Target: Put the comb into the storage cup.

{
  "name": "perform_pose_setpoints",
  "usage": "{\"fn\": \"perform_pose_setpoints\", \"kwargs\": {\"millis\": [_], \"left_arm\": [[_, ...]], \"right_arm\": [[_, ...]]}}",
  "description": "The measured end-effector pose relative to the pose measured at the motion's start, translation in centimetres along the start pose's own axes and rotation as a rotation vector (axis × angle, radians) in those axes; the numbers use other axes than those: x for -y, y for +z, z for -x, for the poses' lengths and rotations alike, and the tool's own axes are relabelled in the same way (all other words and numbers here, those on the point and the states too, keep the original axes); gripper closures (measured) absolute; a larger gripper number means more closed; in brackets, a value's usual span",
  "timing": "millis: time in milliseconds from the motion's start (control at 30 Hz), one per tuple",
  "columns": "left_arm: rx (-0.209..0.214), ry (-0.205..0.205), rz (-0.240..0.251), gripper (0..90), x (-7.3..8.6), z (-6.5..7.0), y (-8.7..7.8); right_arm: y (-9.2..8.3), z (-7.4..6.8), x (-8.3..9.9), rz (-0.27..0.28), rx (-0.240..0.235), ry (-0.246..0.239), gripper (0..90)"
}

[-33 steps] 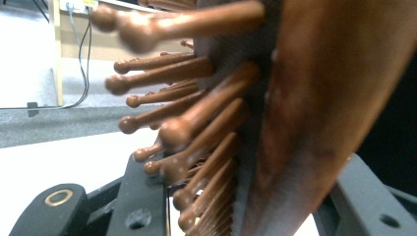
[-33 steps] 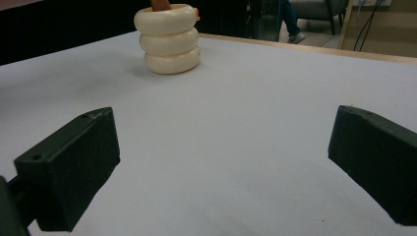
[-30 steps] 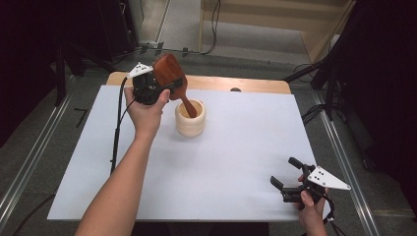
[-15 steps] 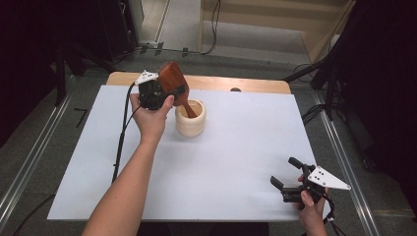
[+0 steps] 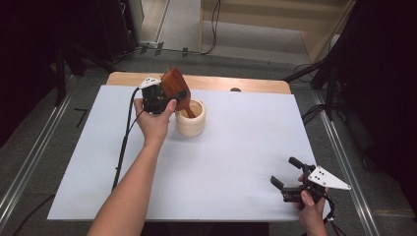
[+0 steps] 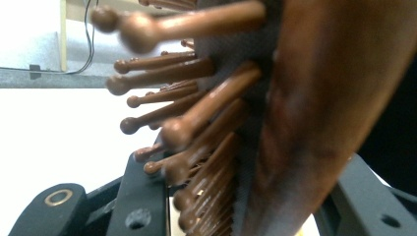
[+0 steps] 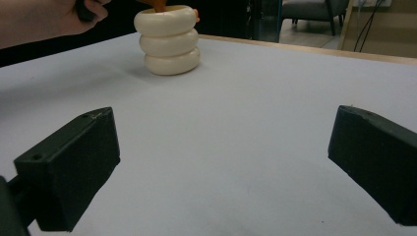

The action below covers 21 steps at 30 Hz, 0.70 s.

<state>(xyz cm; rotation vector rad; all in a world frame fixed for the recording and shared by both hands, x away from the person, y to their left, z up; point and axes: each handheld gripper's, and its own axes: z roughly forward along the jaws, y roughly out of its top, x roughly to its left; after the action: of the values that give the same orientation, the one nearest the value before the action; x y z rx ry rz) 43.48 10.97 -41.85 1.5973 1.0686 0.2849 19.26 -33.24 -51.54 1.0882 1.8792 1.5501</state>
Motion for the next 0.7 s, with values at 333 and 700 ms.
{"fn": "perform_pose_setpoints", "kwargs": {"millis": [333, 700], "left_arm": [[0.006, -0.013, -0.005, 56.7, 0.44, 0.14, 0.46], [0.018, -0.058, 0.0, 55.7, 1.0, -0.43, 0.57]], "right_arm": [[0.0, 0.02, 0.0, 0.002, -0.001, 0.002, 0.0], [0.01, 0.05, 0.0, 0.003, -0.001, 0.003, 0.0]]}}
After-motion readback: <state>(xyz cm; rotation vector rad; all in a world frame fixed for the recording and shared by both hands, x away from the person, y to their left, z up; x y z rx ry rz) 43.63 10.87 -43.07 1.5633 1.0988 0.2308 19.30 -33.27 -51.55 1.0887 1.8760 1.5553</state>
